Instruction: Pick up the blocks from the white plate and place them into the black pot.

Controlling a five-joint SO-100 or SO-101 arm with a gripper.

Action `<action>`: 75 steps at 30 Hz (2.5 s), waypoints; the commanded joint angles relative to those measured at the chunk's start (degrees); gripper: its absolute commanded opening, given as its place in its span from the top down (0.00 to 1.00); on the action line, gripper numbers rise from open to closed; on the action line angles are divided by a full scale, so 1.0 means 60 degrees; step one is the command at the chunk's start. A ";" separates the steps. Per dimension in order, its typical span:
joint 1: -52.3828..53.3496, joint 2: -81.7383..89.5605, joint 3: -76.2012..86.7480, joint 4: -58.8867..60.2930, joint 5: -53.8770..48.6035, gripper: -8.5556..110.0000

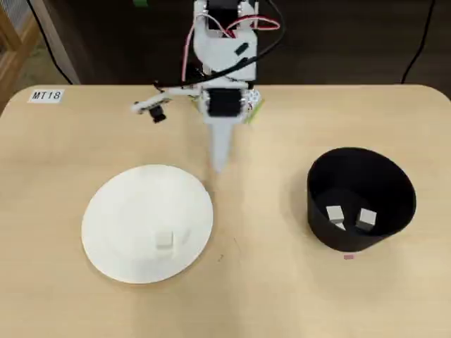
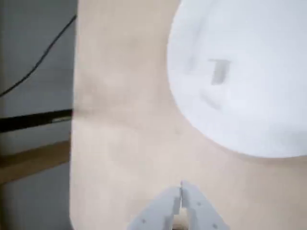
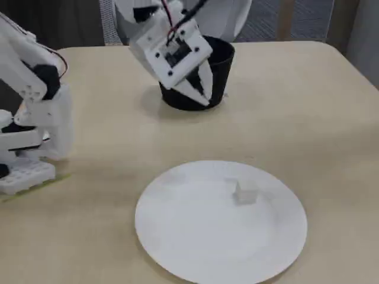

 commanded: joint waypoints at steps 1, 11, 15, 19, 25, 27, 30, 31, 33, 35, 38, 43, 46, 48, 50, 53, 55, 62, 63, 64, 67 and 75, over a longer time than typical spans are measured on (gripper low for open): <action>0.0703 -0.0952 -0.0645 -0.0293 -0.0557 0.95; 0.0879 -0.3311 -0.1509 -0.1128 -0.1567 0.95; 0.0806 -0.3926 -0.1846 -0.1260 -0.1611 0.95; 0.0835 -0.4761 -0.2446 -0.1274 -0.1538 0.92; 0.1055 -0.5288 -0.2754 -0.1479 -0.1582 0.70; 0.1230 -0.5552 -0.3003 -0.1245 -0.1582 0.69; 0.1523 -0.6372 -0.3867 -0.0396 -0.1641 0.70; 0.1582 -0.6694 -0.4219 -0.0088 -0.1655 0.70; 0.1626 -0.7310 -0.4922 0.0381 -0.1685 0.71; 0.1567 -0.7749 -0.5449 0.0659 -0.1714 0.71; 0.1523 -0.8174 -0.5859 0.0879 -0.1714 0.70; 0.1523 -0.8569 -0.5933 0.0894 -0.1699 0.71; 0.1567 -0.8774 -0.5933 0.0894 -0.1641 0.71; 0.1582 -0.8877 -0.5947 0.0894 -0.1626 0.72; 0.1582 -0.8979 -0.5947 0.0850 -0.1611 0.73; 0.1582 -0.9141 -0.6050 0.0806 -0.1582 0.79; 0.1597 -0.9214 -0.6211 0.0806 -0.1479 0.88; 0.1538 -0.8760 -0.6372 0.0747 -0.1655 0.95; 0.1509 -0.8525 -0.6343 0.0674 -0.1670 0.95; 0.1421 -0.8188 -0.6240 0.0513 -0.1655 0.95; 0.0894 -0.6680 -0.5684 -0.0469 -0.1392 0.95; -0.2241 -0.2051 -0.2842 -0.4907 0.1421 0.95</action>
